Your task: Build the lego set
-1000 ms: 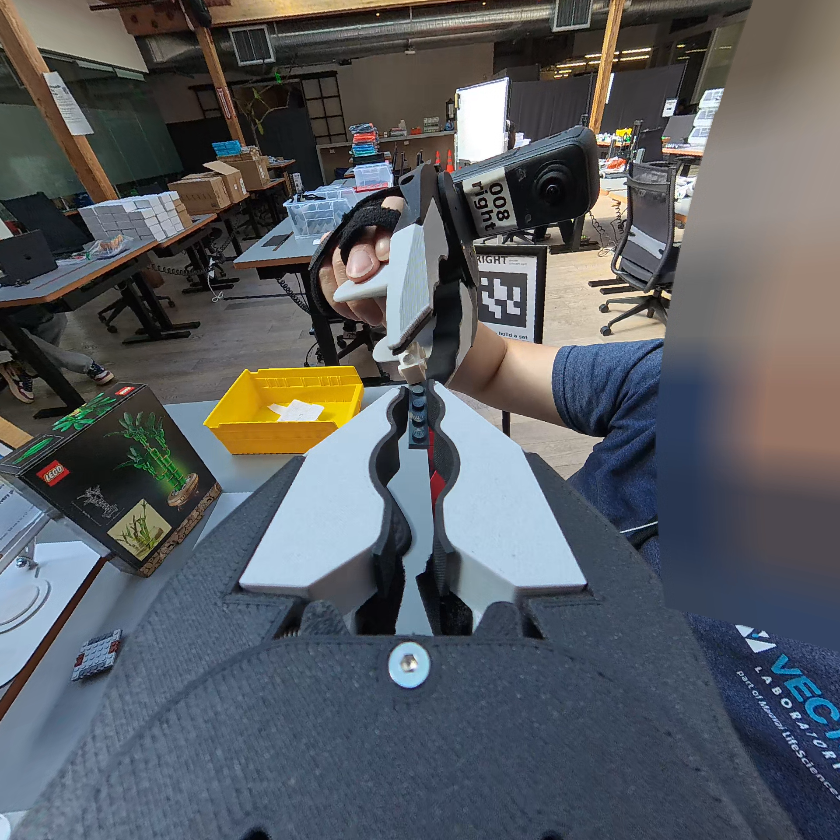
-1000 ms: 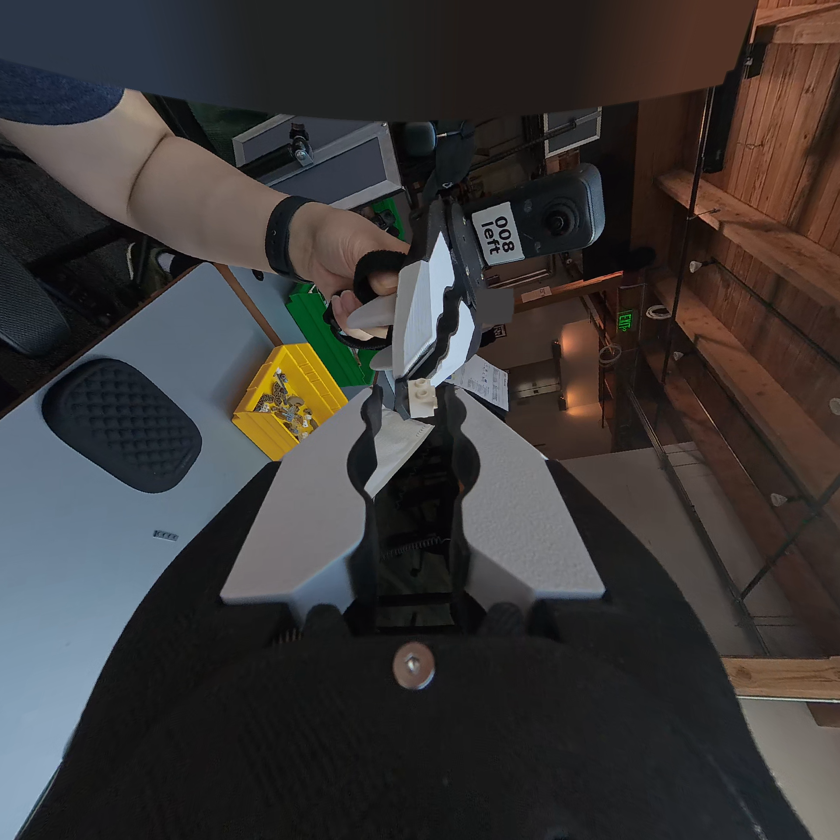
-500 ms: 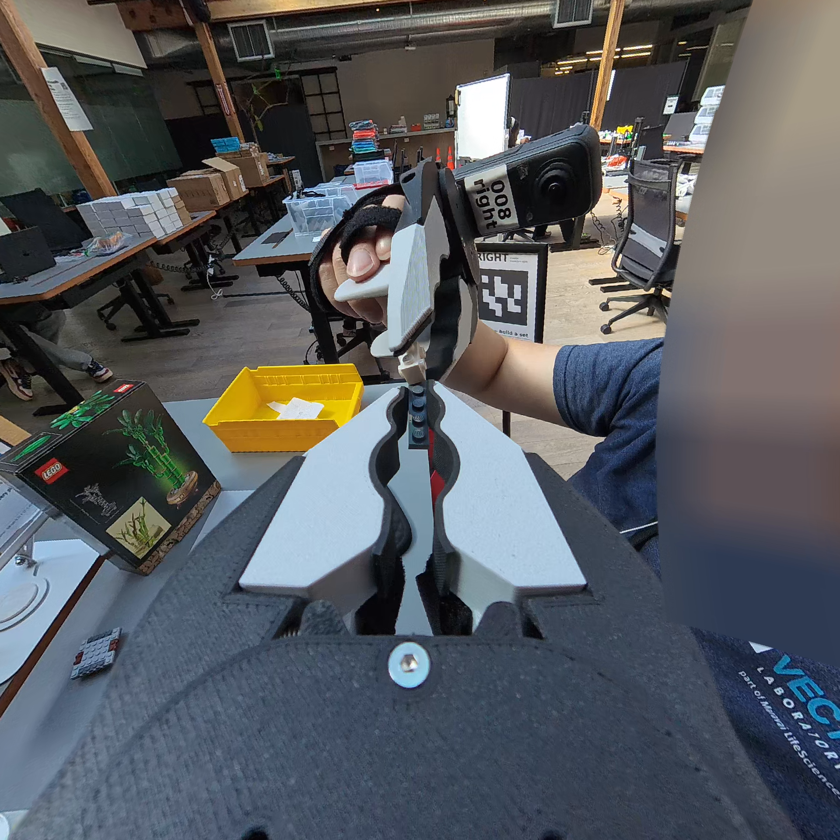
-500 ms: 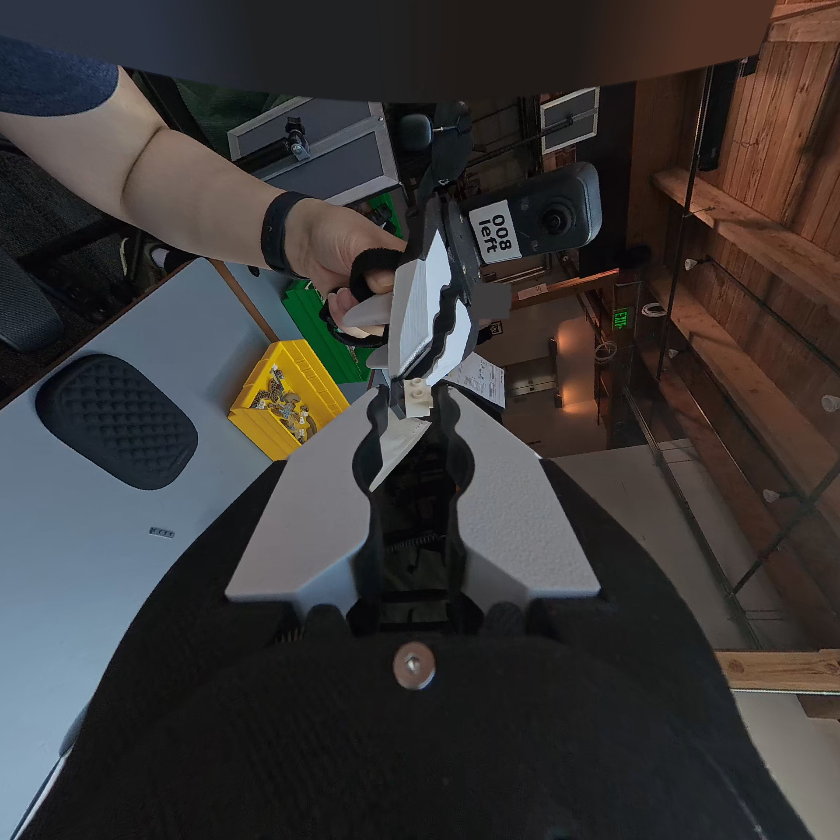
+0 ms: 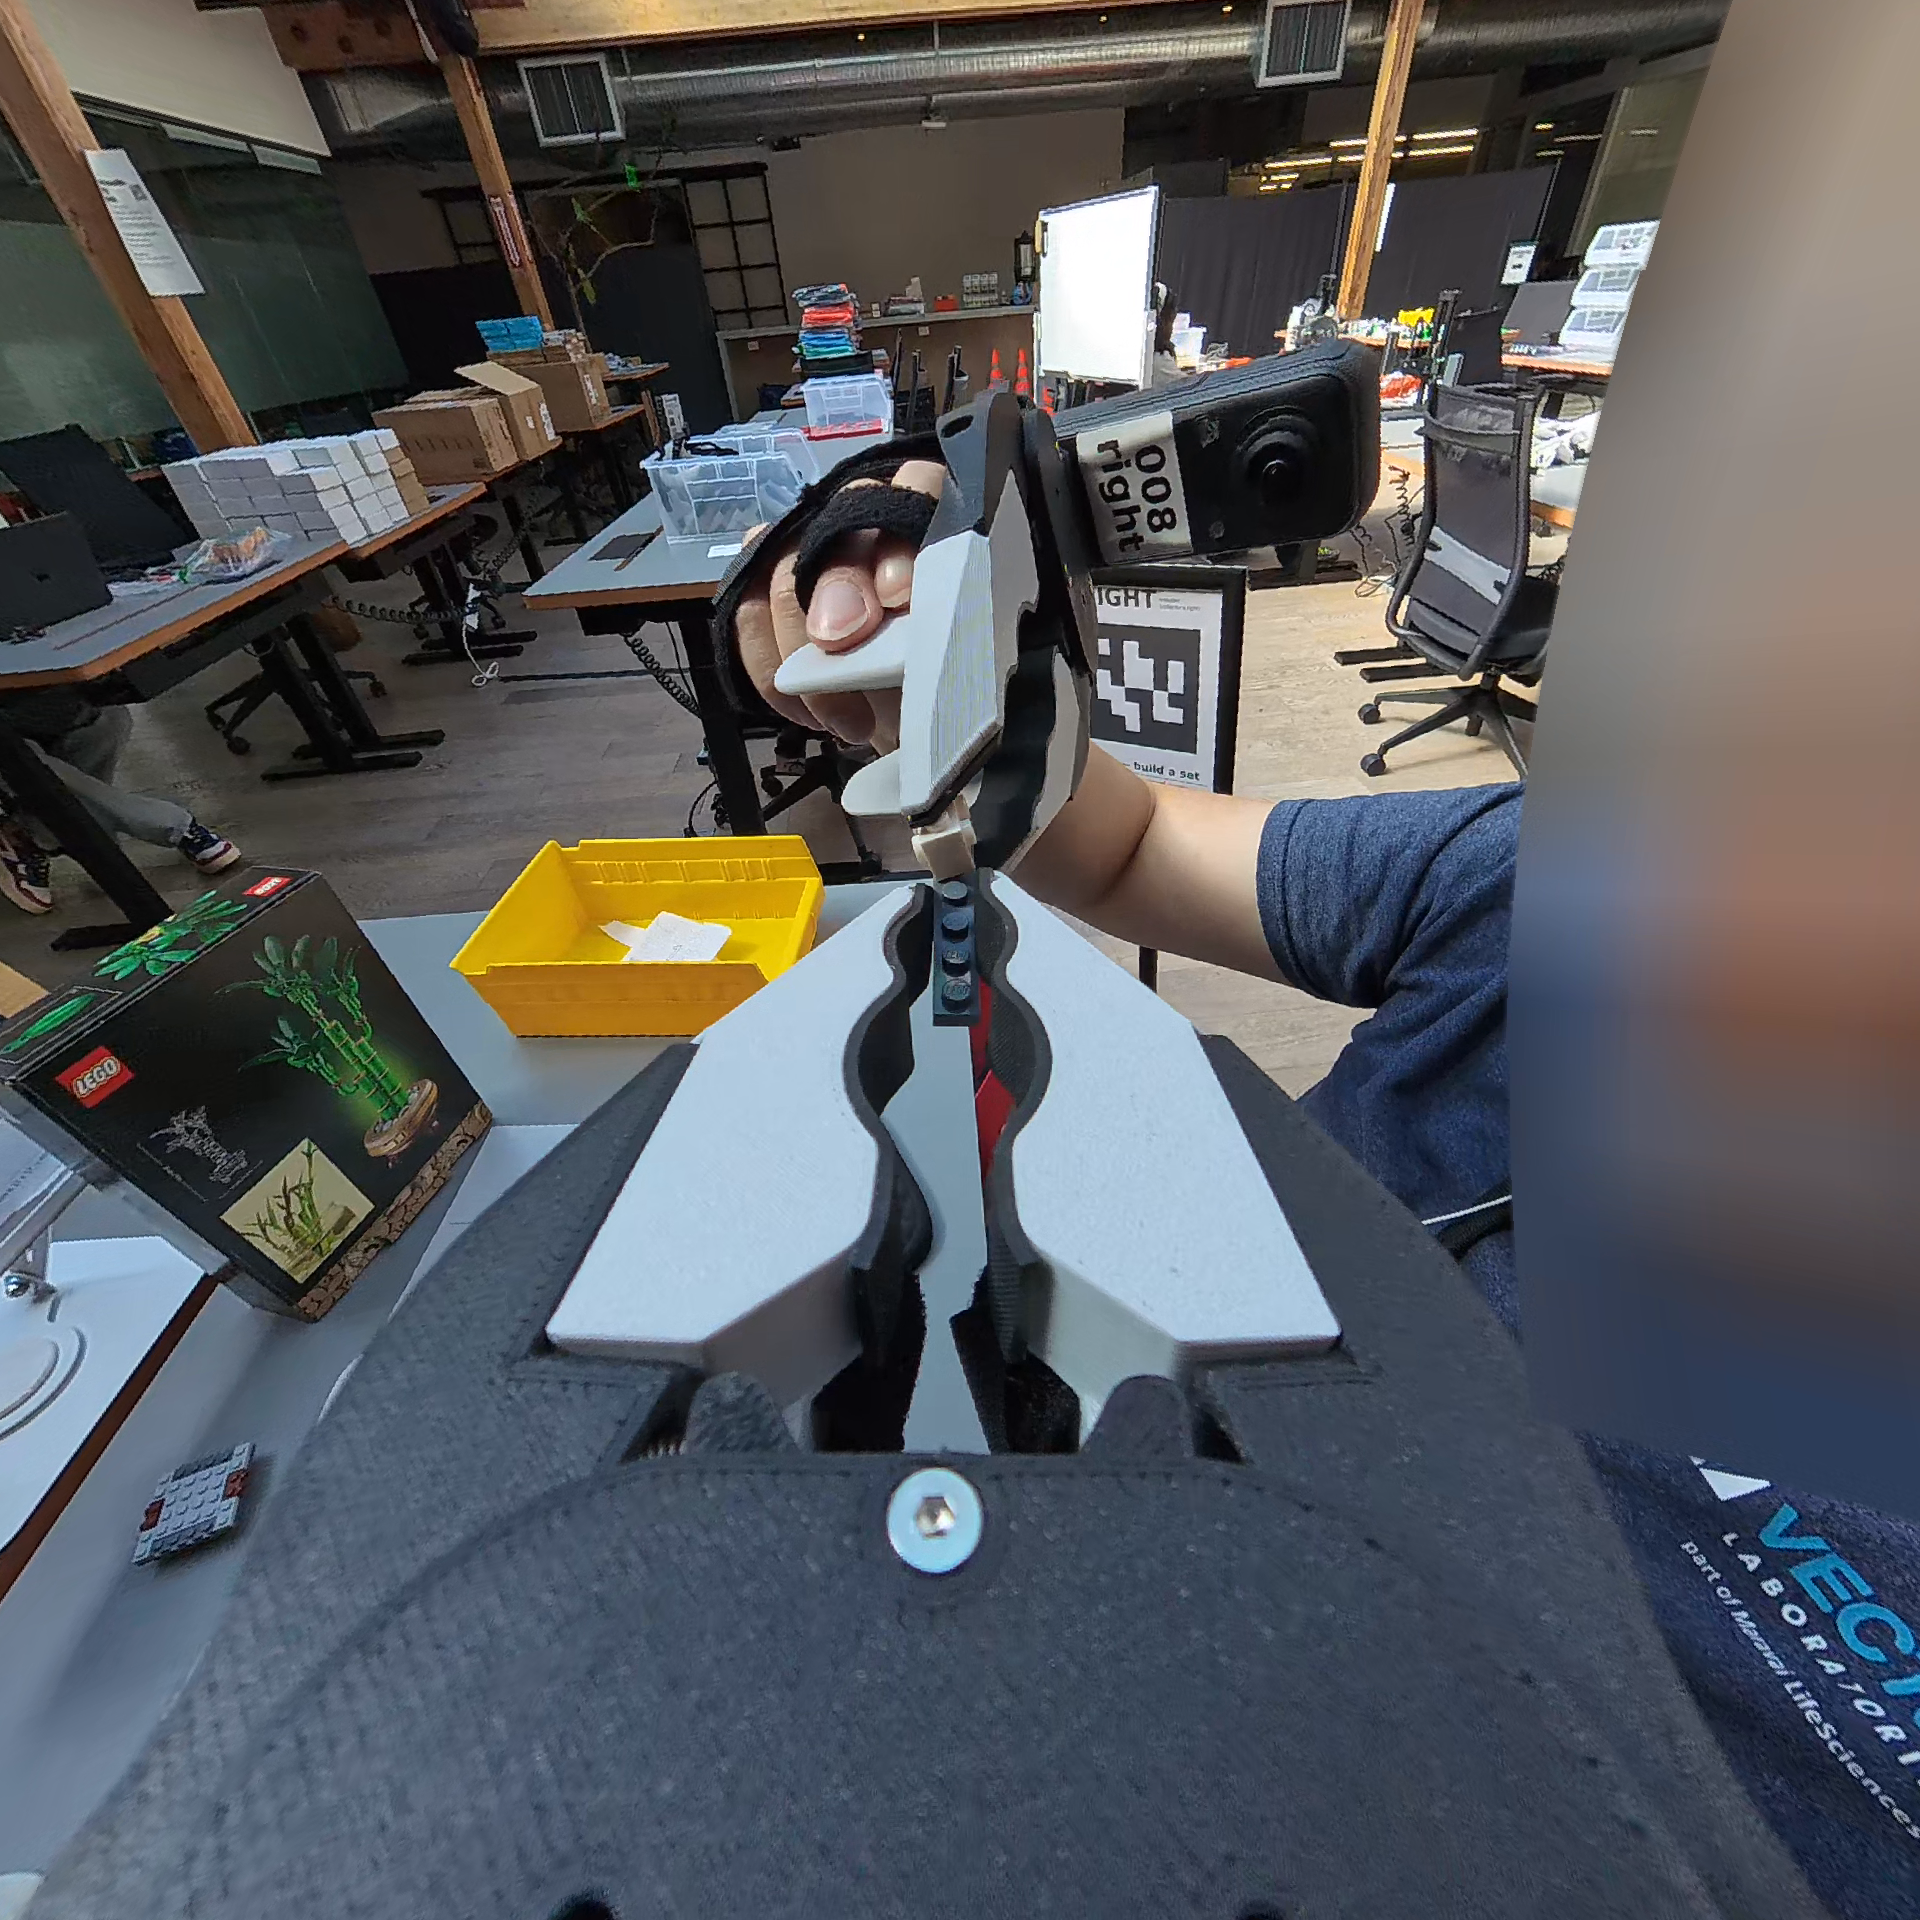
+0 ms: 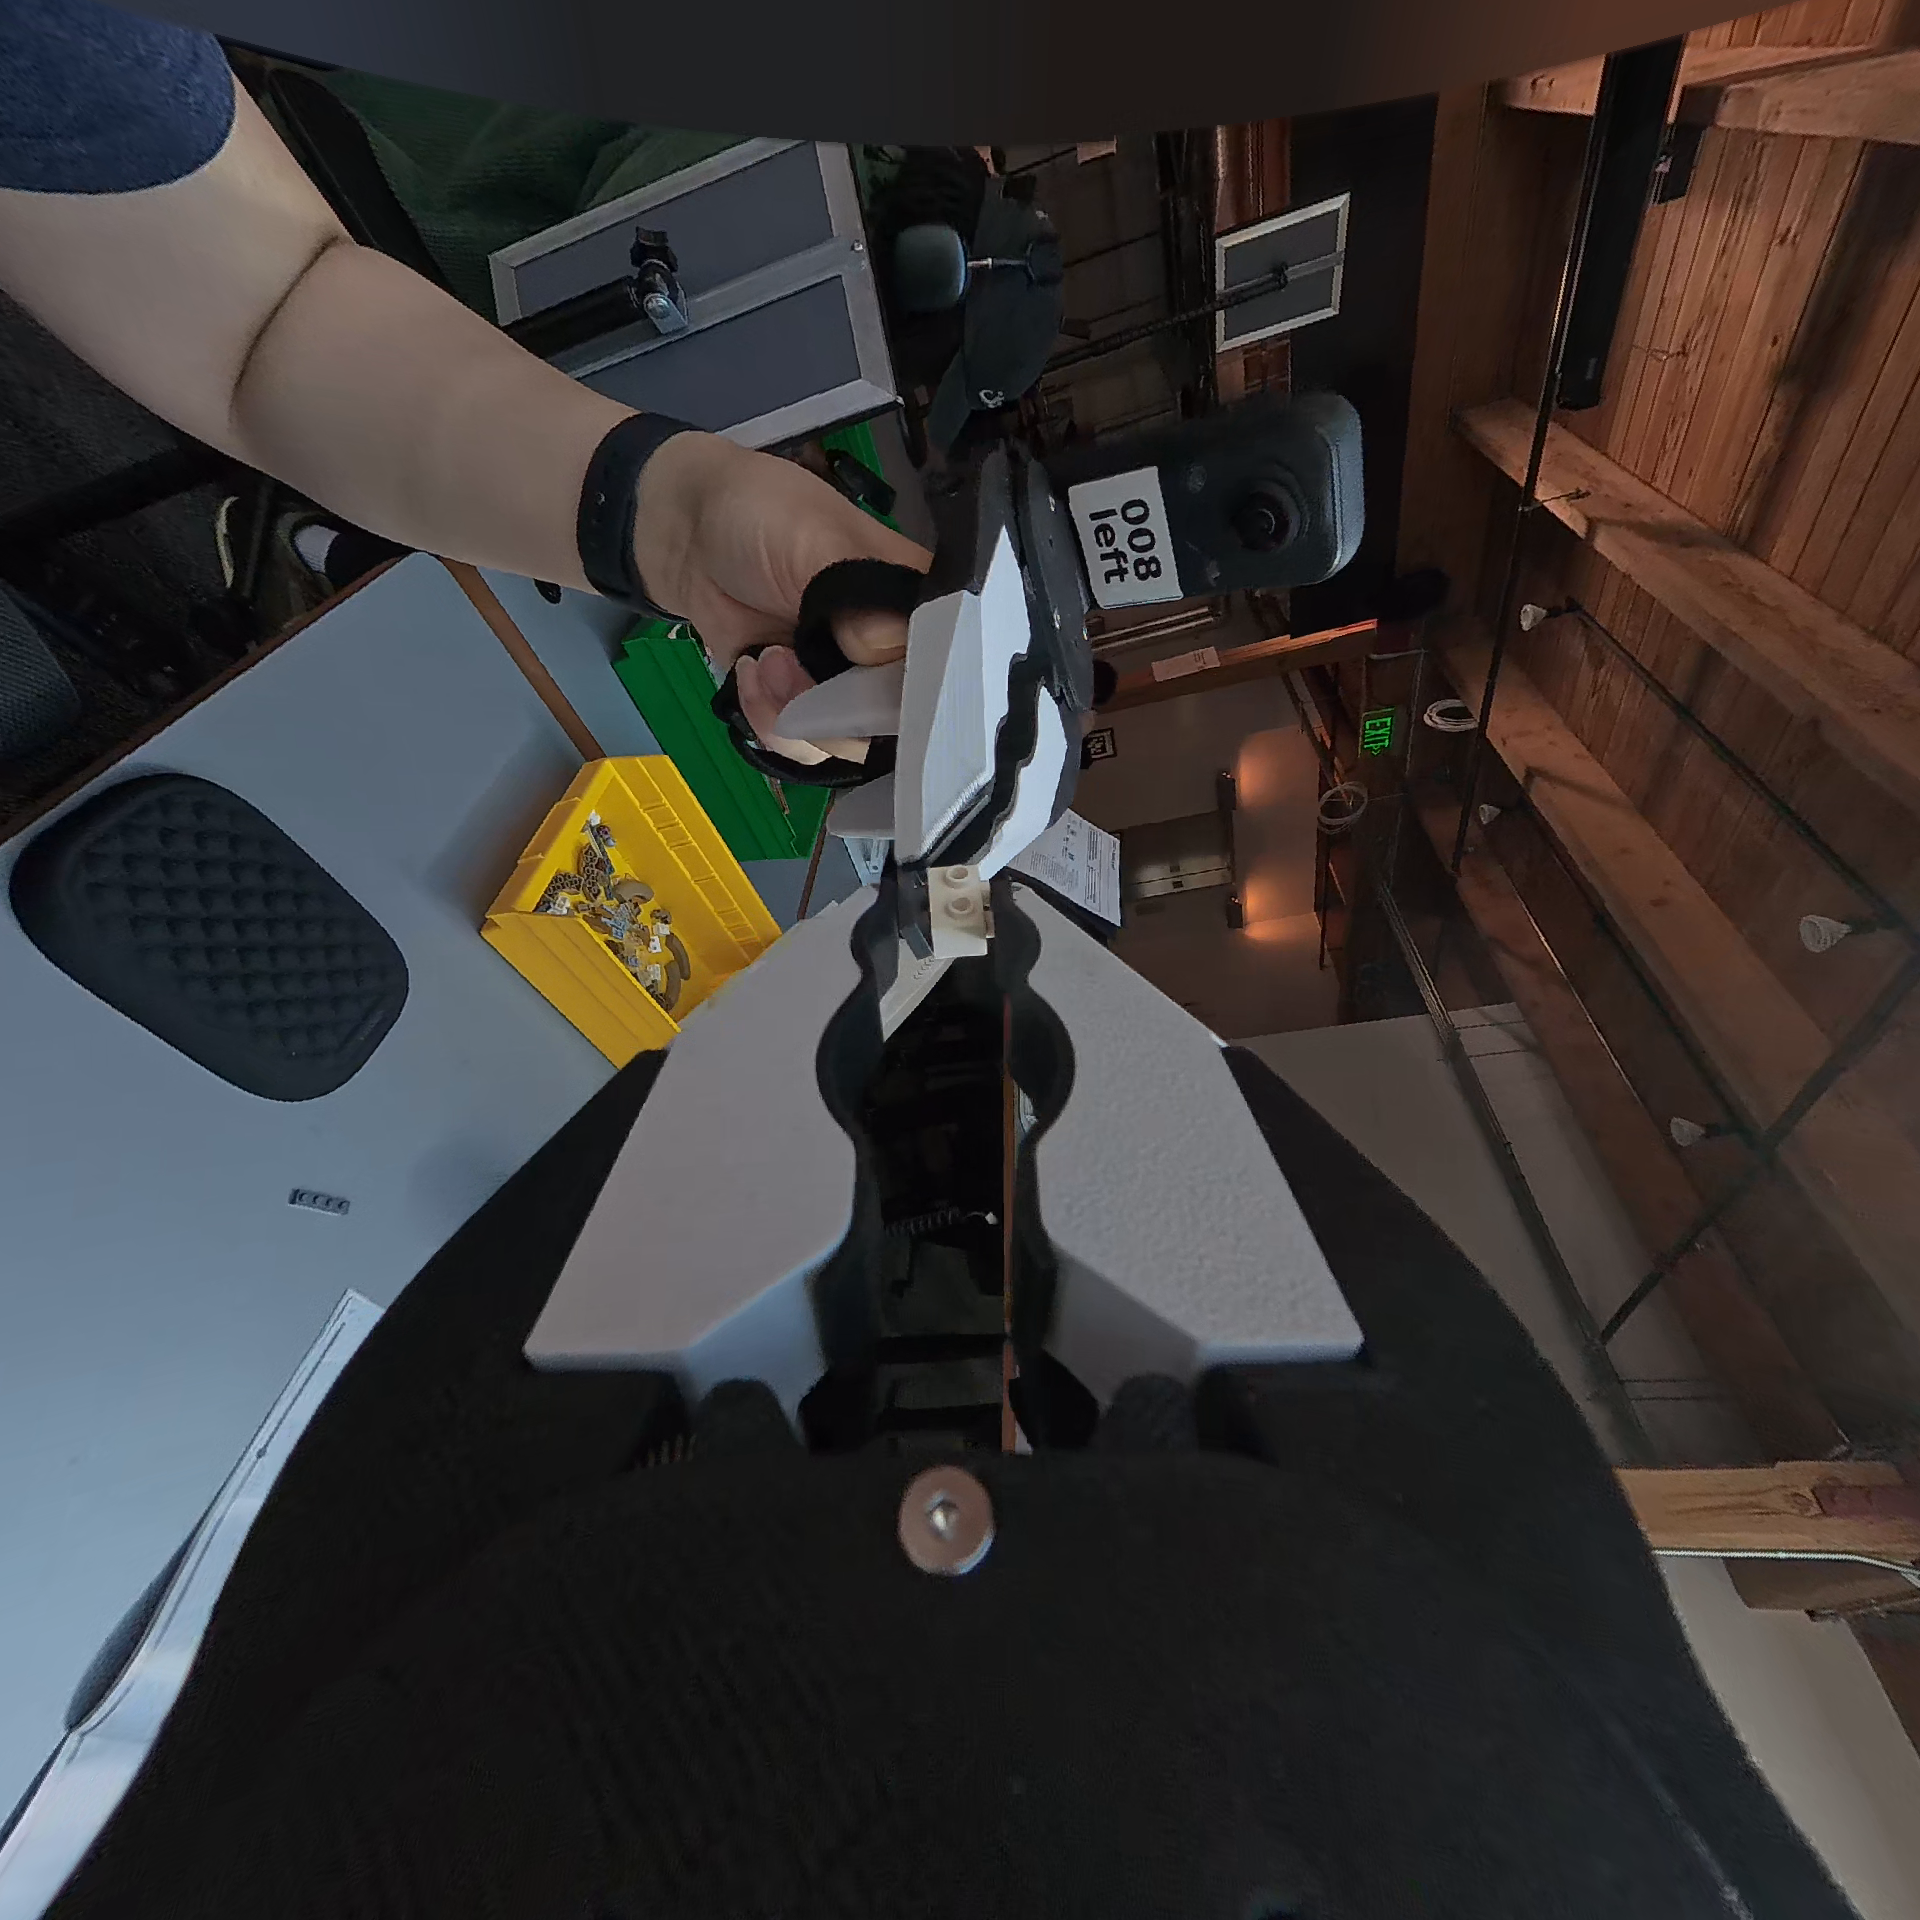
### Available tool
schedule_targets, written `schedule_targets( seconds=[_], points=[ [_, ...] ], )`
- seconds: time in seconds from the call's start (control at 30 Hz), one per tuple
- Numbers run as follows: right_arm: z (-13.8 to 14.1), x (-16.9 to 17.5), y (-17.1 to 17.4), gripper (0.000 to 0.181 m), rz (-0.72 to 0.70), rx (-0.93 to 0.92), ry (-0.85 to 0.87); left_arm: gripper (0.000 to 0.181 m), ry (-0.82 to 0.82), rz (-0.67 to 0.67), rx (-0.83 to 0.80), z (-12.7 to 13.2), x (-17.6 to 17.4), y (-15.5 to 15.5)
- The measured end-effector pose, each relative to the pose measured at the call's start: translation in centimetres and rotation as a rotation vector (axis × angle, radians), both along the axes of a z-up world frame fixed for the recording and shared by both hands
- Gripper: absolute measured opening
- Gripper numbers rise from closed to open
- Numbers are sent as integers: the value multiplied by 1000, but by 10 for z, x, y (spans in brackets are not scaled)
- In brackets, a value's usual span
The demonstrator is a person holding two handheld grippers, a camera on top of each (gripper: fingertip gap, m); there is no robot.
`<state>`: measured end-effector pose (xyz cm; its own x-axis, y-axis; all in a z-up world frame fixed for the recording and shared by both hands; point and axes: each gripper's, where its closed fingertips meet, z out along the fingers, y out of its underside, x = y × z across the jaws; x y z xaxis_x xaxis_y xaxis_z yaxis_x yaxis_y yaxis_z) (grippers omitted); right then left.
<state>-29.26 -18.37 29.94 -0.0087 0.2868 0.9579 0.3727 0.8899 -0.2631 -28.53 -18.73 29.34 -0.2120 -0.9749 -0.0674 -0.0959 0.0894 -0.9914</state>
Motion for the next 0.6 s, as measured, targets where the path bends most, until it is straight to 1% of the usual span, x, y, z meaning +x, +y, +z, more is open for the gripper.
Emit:
schedule_targets(
  seconds=[0.37,0.6],
  points=[
    [-2,1,7,16,-96,128,-36,5,5,28,-36,-1,0,7],
    [-2,-1,7,15,-135,183,-47,5,5,7,-78,0,-1,7]
  ],
)
